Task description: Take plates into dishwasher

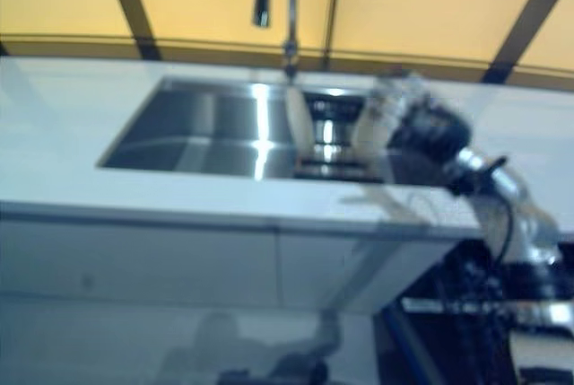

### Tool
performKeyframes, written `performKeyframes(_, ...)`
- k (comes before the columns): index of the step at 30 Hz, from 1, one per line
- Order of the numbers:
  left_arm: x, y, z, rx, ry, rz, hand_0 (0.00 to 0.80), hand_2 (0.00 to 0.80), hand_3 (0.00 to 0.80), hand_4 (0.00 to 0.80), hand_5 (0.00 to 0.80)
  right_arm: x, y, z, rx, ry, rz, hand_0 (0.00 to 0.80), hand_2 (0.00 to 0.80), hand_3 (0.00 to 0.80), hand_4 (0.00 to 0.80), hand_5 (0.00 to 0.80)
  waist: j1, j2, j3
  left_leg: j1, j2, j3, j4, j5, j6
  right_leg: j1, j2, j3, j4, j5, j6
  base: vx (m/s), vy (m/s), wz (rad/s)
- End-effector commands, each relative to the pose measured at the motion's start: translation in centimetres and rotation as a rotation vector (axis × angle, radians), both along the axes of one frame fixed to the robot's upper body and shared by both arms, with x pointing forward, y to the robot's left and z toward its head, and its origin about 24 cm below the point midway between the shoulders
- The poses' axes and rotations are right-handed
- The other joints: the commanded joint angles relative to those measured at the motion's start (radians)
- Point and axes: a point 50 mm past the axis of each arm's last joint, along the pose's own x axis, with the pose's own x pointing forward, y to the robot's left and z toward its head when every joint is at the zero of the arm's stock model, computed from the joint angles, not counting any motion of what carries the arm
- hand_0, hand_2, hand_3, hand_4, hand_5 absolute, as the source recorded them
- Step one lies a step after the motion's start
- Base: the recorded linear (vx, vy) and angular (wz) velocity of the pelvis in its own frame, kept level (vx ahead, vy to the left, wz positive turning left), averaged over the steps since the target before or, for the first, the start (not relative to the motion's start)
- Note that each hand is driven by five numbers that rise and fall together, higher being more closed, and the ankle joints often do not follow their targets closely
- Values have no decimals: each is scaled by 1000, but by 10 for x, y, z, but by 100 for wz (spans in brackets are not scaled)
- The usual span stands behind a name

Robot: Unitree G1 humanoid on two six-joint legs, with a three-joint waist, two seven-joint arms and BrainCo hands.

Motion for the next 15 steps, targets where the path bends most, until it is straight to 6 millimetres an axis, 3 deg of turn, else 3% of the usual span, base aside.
performKeyframes(1, 6, 9, 3, 42, 21, -21, 0, 0, 0, 0, 0, -1, -31, 64, 167, -144, -313, 0, 0, 0, 0, 0, 35, -39, -29, -45, 45, -14, 379, -78, 3, 37, -70, 38, 113, -120, 71, 84, -130, -6)
performKeyframes(3, 3, -1, -1, 25, 23, -16, 0, 0, 0, 0, 0, 0, -45, 76, 161, -130, -523, 0, 0, 0, 0, 0, 60, -52, -1, -239, 14, -33, 716, 18, 7, 81, -50, 61, 97, -123, 20, 50, -94, -39)
performKeyframes(4, 4, -3, -2, 18, 25, -36, 0, 0, 0, 0, 0, -1, -55, 81, 184, -123, -596, 0, 0, 0, 0, 0, 70, -59, 8, -304, -5, -33, 755, 25, 9, 91, -56, 61, 92, -116, 10, 69, 53, -69)
performKeyframes(6, 12, -8, -2, 4, 13, -54, 0, 0, 0, 0, 0, -1, -63, 88, 165, -99, -746, 0, 0, 0, 0, 0, 89, -33, 24, -369, -56, -38, 637, 46, 2, 124, -37, 66, 94, -132, 19, 137, 188, -44)
performKeyframes(8, 23, -11, 0, -10, -15, -52, 0, 0, 0, 0, 0, 2, -62, 98, 164, -54, -841, 0, 0, 0, 0, 0, 100, -13, 36, -330, -21, 3, 314, 110, -5, 171, -14, 66, 85, -150, 34, 210, 215, -13)
performKeyframes(10, 30, -13, 1, -12, -34, -55, 0, 0, 0, 0, 0, 2, -66, 104, 107, -49, -908, 0, 0, 0, 0, 0, 112, -18, 43, -284, -40, -33, 226, 97, 16, 179, -33, 60, 105, -170, 44, 145, 205, -58)
performKeyframes(12, 39, -10, 4, -5, -60, -57, 0, 0, 0, 0, 0, -2, -69, 109, -24, 11, -906, 0, 0, 0, 0, 0, 87, -32, 20, -245, -51, 7, 213, 56, 32, 158, -59, 36, 132, -177, 54, 182, 211, -59)
performKeyframes(15, 46, -5, 7, 5, -71, -47, 0, 0, 0, 0, 0, -3, -87, 93, -120, 90, -980, 0, 0, 0, 0, 0, 82, -46, 1, -195, -58, 8, 167, 49, 40, 138, -87, 15, 122, -147, 86, 151, 67, 1)
